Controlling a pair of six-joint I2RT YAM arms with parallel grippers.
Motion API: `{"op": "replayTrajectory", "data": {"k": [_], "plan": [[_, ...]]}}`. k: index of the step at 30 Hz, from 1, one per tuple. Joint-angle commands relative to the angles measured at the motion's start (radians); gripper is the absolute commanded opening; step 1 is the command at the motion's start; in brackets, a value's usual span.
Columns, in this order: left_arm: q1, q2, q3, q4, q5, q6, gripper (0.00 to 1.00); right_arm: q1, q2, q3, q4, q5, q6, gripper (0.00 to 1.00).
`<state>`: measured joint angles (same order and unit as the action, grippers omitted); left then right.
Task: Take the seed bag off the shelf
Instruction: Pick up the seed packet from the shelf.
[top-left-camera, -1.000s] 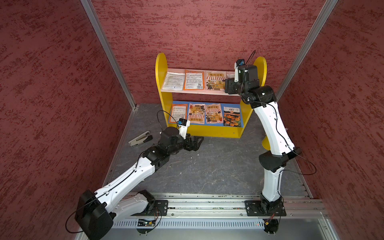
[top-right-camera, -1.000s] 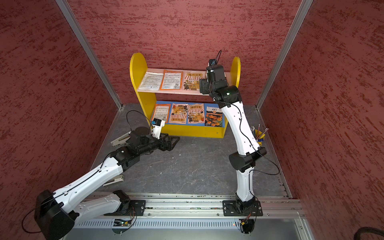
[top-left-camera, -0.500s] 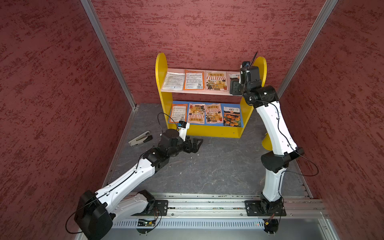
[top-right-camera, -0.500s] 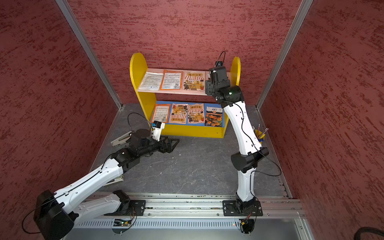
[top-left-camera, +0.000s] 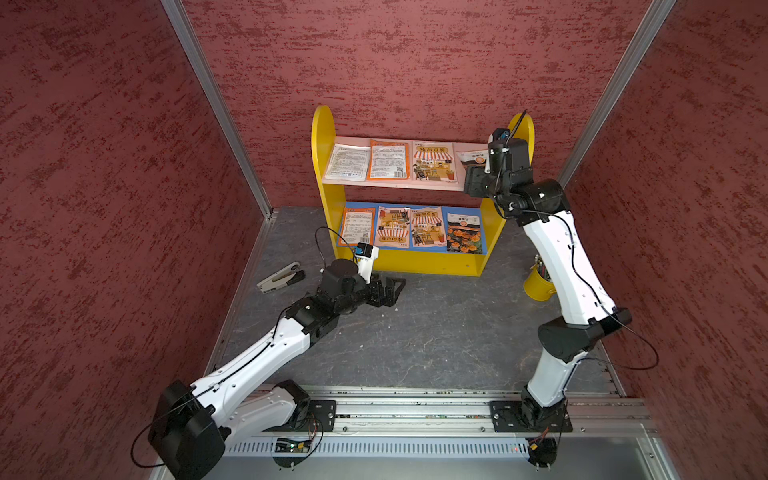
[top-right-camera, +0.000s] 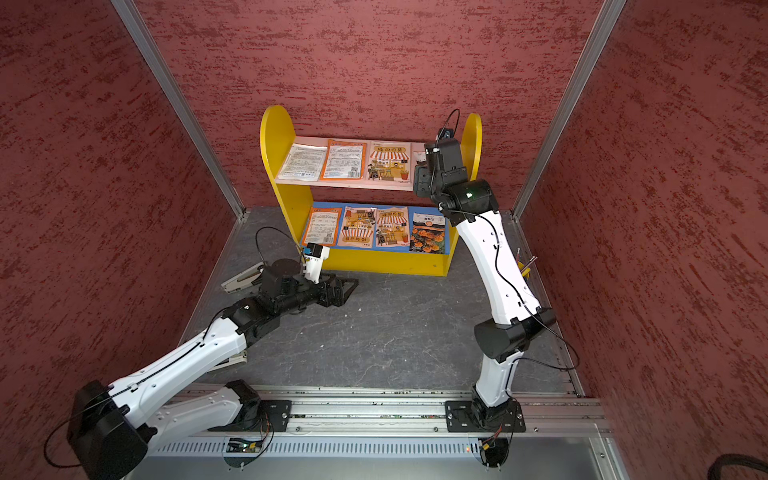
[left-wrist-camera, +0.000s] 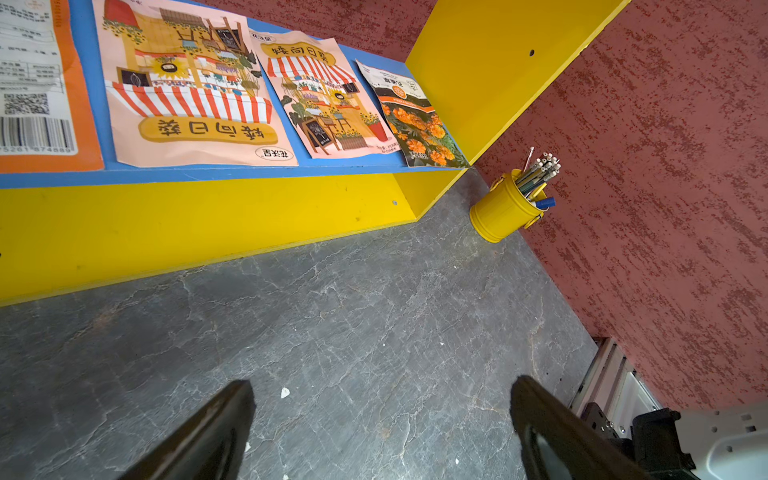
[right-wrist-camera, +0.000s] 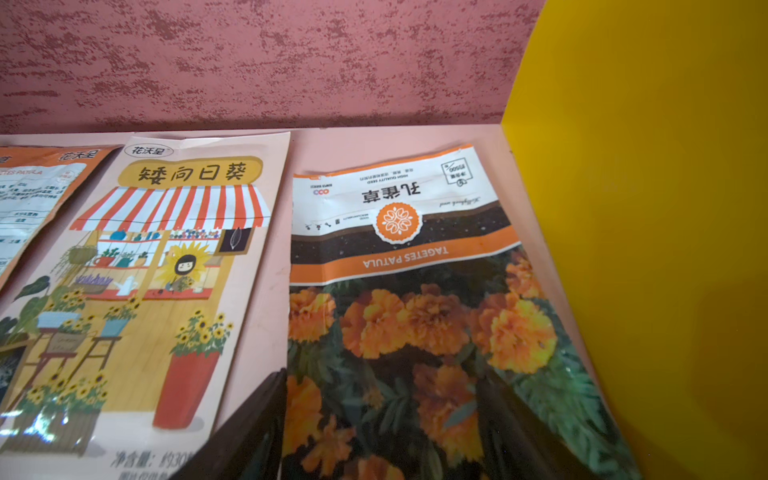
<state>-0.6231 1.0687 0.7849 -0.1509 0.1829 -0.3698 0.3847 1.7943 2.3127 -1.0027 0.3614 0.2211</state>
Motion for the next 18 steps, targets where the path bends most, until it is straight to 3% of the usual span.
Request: {"op": "replayTrajectory", "data": {"k": [1, 13, 18], "plan": [[-0.004, -0.02, -0.01, 0.028, 0.009, -0.001, 1.0, -0.006, -0.052, -0.041, -0.012, 0.024, 0.036, 0.74], [-0.006, -0.021, -0.013, 0.039, 0.007, -0.005, 1.0, 0.004, -0.085, -0.044, 0.018, 0.017, 0.013, 0.75], [-0.006, -0.021, -0.012, 0.039, 0.004, -0.006, 1.0, 0.005, -0.069, -0.015, 0.018, 0.003, 0.002, 0.86]]}}
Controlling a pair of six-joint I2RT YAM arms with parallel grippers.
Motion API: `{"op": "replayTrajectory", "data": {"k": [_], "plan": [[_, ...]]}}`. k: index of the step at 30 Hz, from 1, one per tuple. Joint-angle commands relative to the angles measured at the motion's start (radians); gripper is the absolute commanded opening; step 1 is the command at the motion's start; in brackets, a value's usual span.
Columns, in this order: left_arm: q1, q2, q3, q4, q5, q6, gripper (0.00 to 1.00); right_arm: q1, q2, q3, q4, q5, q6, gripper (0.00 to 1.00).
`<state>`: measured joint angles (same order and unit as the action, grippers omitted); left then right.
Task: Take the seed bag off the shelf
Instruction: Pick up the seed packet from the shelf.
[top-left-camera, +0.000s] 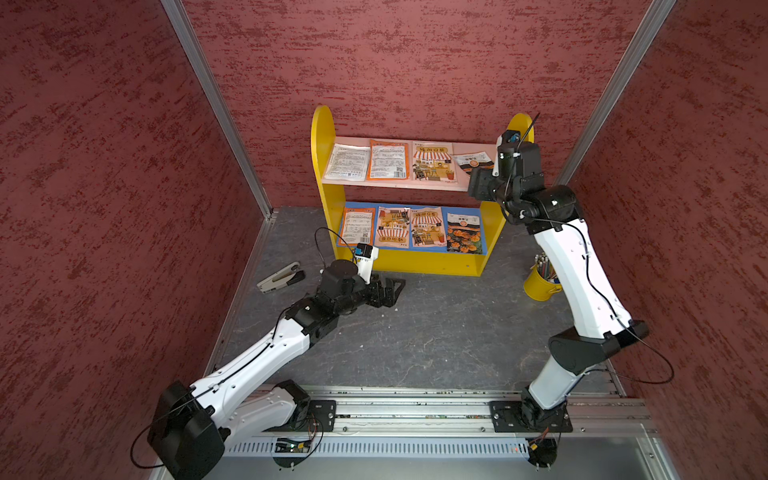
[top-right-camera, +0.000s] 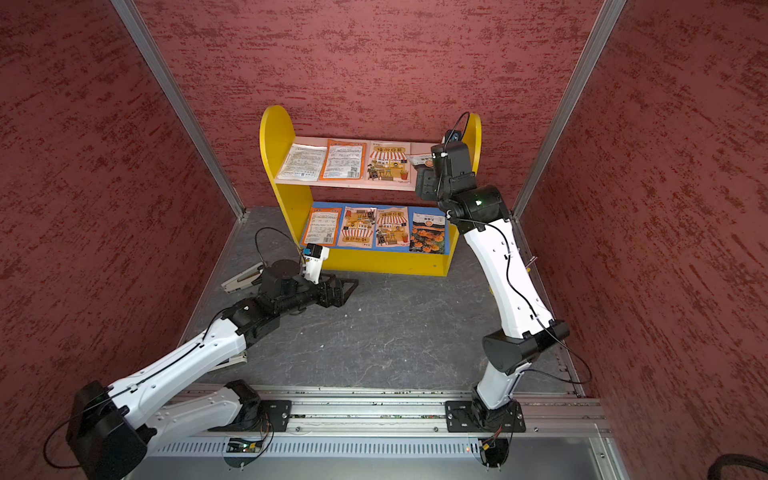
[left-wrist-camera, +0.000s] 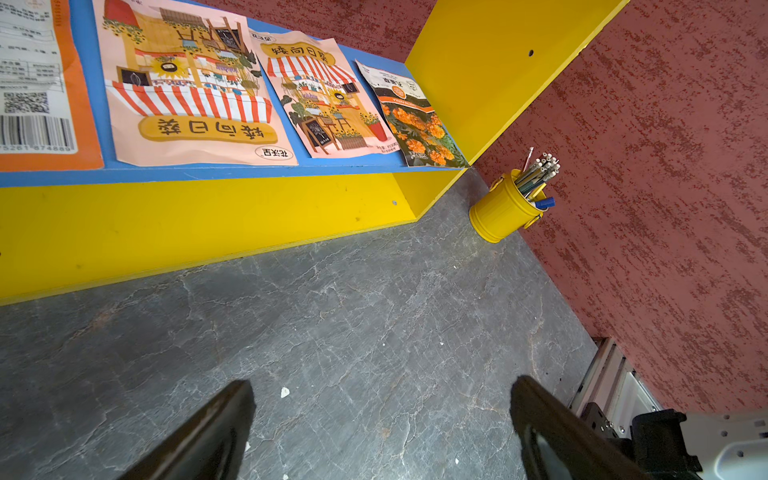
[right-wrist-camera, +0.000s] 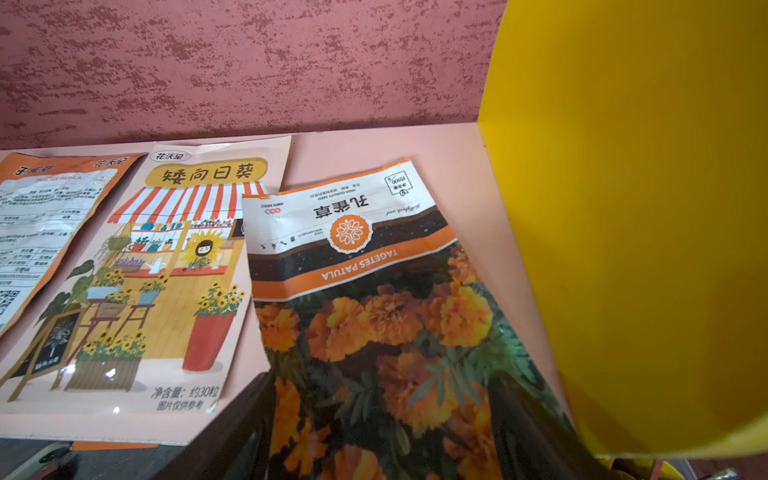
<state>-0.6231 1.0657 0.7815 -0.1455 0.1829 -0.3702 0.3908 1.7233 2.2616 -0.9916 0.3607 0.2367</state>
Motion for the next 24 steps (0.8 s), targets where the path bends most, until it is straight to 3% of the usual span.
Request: {"op": "replayTrajectory", "data": {"k": [1, 12, 19, 24], "plan": [[-0.006, -0.017, -0.011, 0.033, 0.005, -0.006, 1.0, -0.001, 0.002, 0.036, 0.01, -0.001, -0.014, 0.87], [-0.006, -0.009, -0.011, 0.033, -0.006, -0.004, 1.0, -0.002, -0.009, 0.053, 0.047, -0.099, -0.068, 0.99], [-0.006, 0.002, -0.005, 0.033, -0.001, -0.006, 1.0, -0.002, -0.032, 0.043, 0.054, -0.146, -0.064, 0.98], [-0.006, -0.001, 0.006, 0.03, 0.002, -0.001, 1.0, -0.001, -0.089, 0.023, 0.012, -0.16, 0.016, 0.98]]}}
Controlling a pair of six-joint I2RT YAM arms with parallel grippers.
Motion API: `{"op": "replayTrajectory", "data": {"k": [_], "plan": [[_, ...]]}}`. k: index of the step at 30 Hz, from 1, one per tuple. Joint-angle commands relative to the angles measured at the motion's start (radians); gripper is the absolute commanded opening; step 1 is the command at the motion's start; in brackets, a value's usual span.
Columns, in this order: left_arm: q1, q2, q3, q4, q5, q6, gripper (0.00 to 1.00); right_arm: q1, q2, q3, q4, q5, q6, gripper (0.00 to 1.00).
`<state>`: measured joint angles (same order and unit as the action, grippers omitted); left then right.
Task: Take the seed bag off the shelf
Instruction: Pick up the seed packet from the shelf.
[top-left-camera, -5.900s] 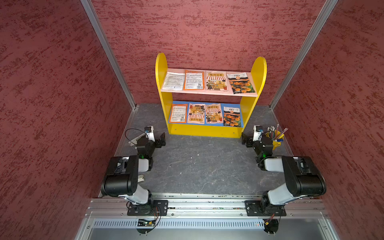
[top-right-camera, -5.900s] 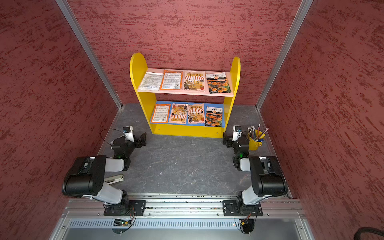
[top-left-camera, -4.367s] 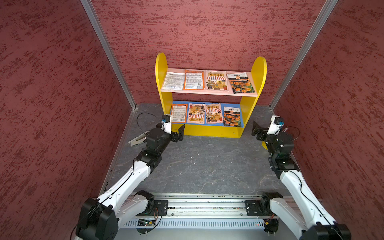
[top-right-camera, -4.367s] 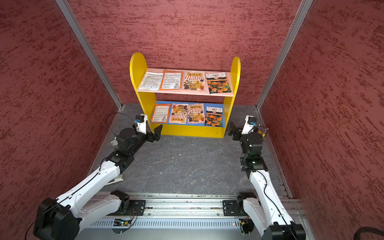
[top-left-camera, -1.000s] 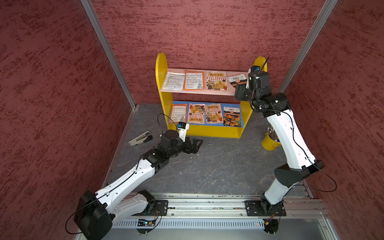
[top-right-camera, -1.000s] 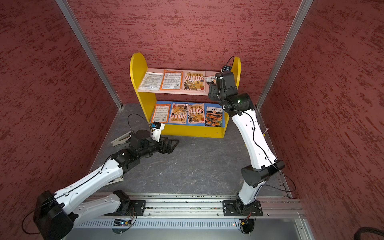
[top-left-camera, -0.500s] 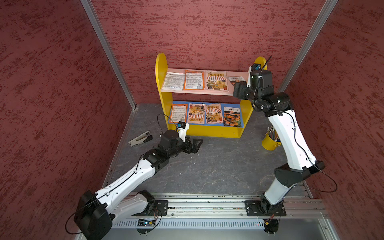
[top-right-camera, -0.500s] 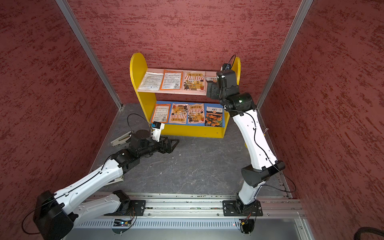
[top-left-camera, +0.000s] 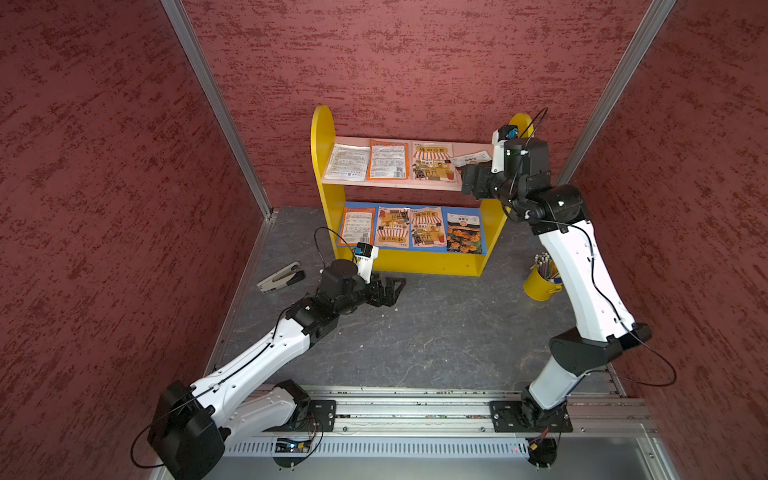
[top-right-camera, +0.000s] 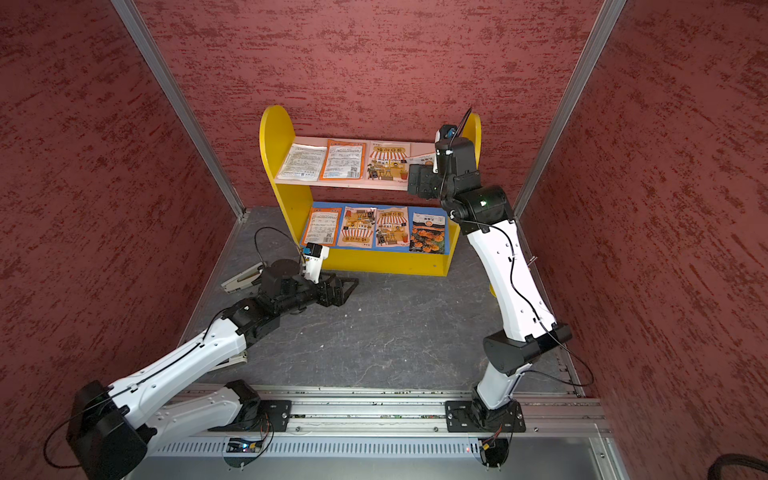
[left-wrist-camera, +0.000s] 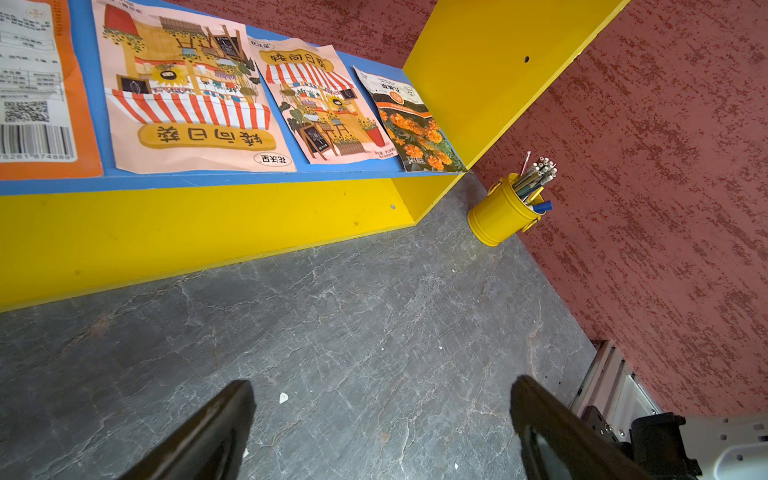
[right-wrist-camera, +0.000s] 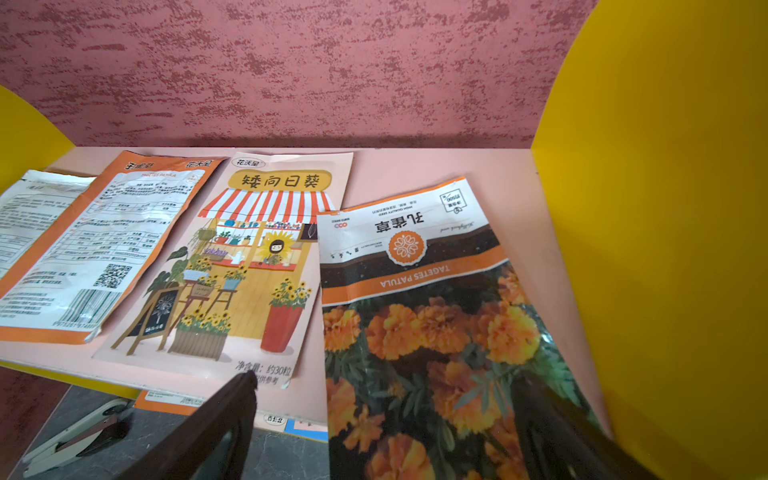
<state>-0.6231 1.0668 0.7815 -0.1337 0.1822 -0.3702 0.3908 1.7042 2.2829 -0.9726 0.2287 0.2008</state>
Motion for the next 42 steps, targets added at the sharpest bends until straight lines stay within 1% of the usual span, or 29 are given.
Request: {"op": "replayTrajectory", "data": {"k": [1, 7, 13, 15, 20, 21, 23, 26, 33, 35, 42], "plan": [[-0.006, -0.002, 0.011, 0.018, 0.006, 0.0, 1.0, -0.002, -0.09, -0.018, -0.006, -0.029, 0.072, 0.97], [-0.006, -0.002, 0.038, 0.017, 0.04, 0.016, 1.0, -0.006, -0.281, -0.248, 0.074, -0.042, 0.185, 0.94], [-0.005, -0.009, 0.042, 0.041, 0.096, 0.023, 1.0, -0.029, -0.442, -0.498, 0.199, -0.115, 0.319, 0.9], [-0.005, -0.016, 0.045, 0.037, 0.105, 0.024, 1.0, -0.055, -0.477, -0.566, 0.242, -0.162, 0.365, 0.88], [-0.004, -0.04, 0.048, 0.036, 0.112, 0.022, 1.0, -0.156, -0.513, -0.739, 0.433, -0.378, 0.512, 0.85], [-0.003, -0.041, 0.049, 0.035, 0.11, 0.019, 1.0, -0.168, -0.511, -0.759, 0.467, -0.406, 0.535, 0.84], [-0.003, -0.043, 0.055, 0.034, 0.11, 0.013, 1.0, -0.189, -0.49, -0.787, 0.536, -0.477, 0.57, 0.83], [-0.003, -0.045, 0.054, 0.041, 0.108, -0.002, 1.0, -0.203, -0.461, -0.812, 0.621, -0.536, 0.611, 0.79], [-0.006, -0.032, 0.09, -0.051, 0.009, -0.066, 1.0, -0.226, -0.392, -0.82, 0.728, -0.585, 0.669, 0.75], [-0.006, -0.042, 0.087, -0.066, -0.005, -0.063, 1.0, -0.23, -0.378, -0.825, 0.749, -0.586, 0.682, 0.74], [-0.006, -0.07, 0.031, 0.019, -0.024, -0.049, 1.0, -0.237, -0.361, -0.838, 0.797, -0.595, 0.709, 0.66]]}}
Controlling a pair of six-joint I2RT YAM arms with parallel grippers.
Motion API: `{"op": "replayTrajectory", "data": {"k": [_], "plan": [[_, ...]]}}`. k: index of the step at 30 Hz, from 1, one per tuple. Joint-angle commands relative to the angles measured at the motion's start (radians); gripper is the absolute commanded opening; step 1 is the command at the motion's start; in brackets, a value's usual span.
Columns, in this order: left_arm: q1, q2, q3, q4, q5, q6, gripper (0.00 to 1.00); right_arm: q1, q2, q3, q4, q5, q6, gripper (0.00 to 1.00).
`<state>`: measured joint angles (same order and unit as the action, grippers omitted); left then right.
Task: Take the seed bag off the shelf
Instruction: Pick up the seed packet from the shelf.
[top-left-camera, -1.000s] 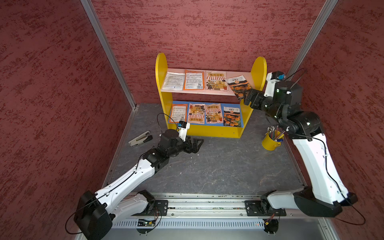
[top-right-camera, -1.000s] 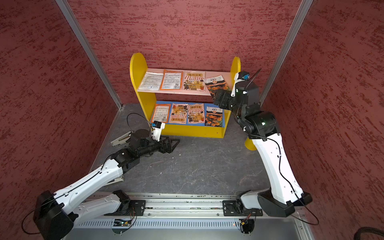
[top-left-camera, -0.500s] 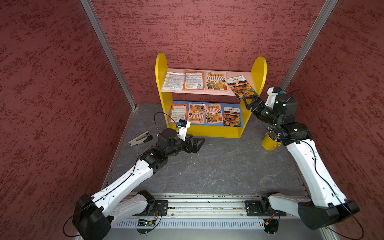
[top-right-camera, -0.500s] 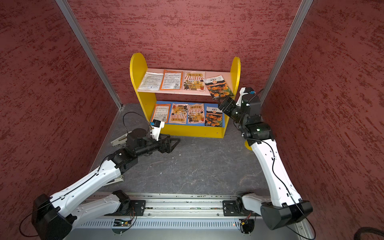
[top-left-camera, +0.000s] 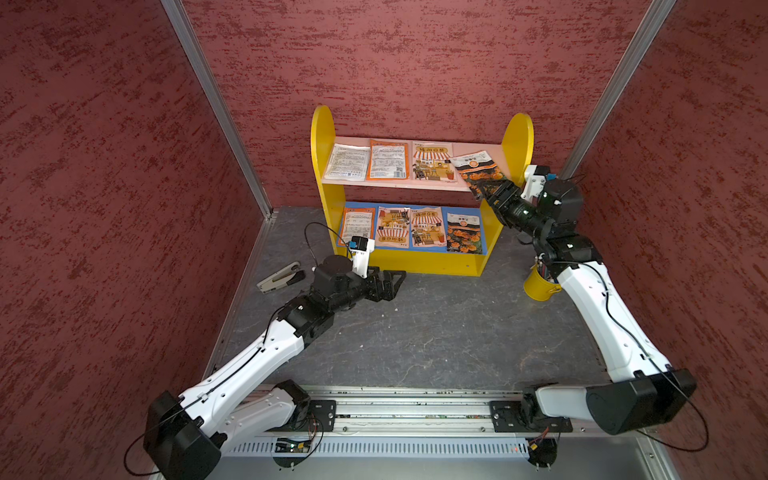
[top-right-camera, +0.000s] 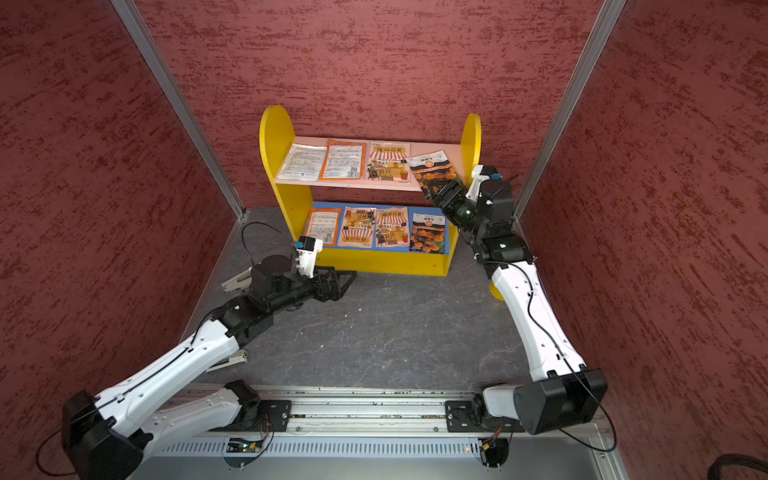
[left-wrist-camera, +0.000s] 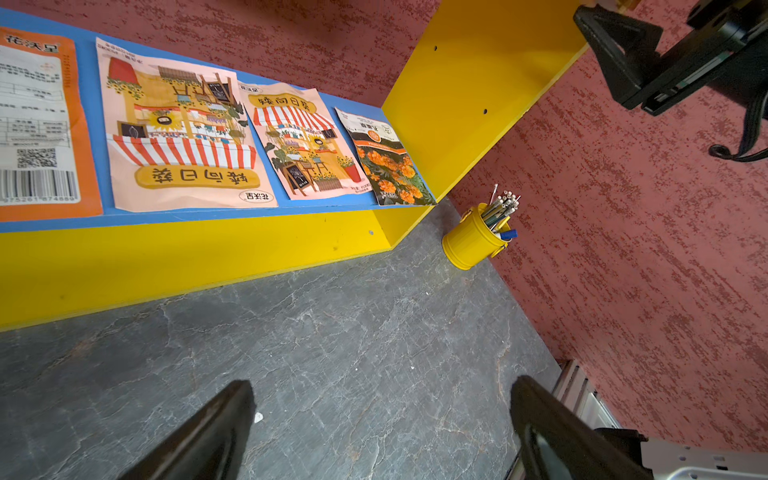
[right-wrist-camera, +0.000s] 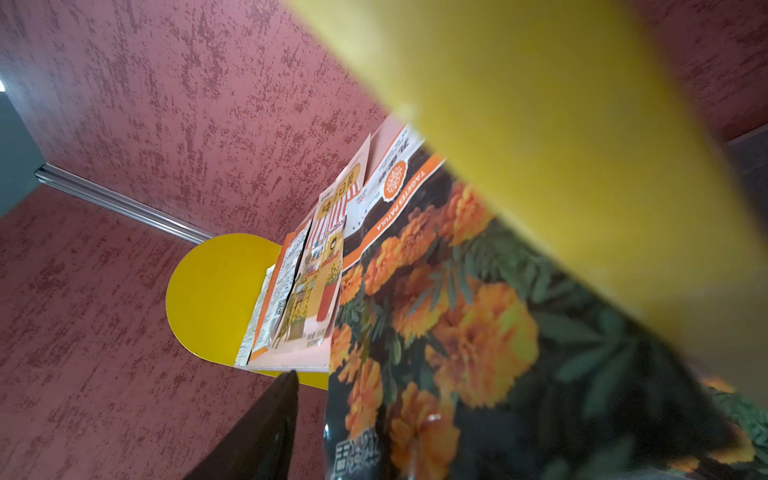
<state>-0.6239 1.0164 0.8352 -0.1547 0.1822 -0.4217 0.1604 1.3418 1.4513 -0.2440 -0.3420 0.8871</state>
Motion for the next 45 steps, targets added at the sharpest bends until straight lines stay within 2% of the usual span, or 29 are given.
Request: {"op": "replayTrajectory", "data": {"k": [1, 13, 17, 31, 45], "plan": [[-0.007, -0.019, -0.027, 0.048, -0.024, 0.004, 1.0, -0.007, 0.002, -0.008, 0.069, -0.026, 0.024, 0.64], [-0.012, 0.006, 0.015, -0.019, 0.024, 0.033, 1.0, -0.025, -0.01, -0.038, 0.095, -0.029, 0.046, 0.37], [-0.014, 0.007, 0.012, -0.017, 0.032, 0.03, 1.0, -0.029, -0.019, -0.049, 0.101, -0.028, 0.049, 0.33], [-0.017, 0.005, 0.01, -0.013, 0.037, 0.019, 1.0, -0.03, -0.088, -0.109, 0.122, -0.03, 0.07, 0.3], [-0.019, 0.0, 0.019, 0.011, 0.072, -0.004, 1.0, -0.031, -0.066, -0.113, 0.182, -0.031, 0.088, 0.12]]}}
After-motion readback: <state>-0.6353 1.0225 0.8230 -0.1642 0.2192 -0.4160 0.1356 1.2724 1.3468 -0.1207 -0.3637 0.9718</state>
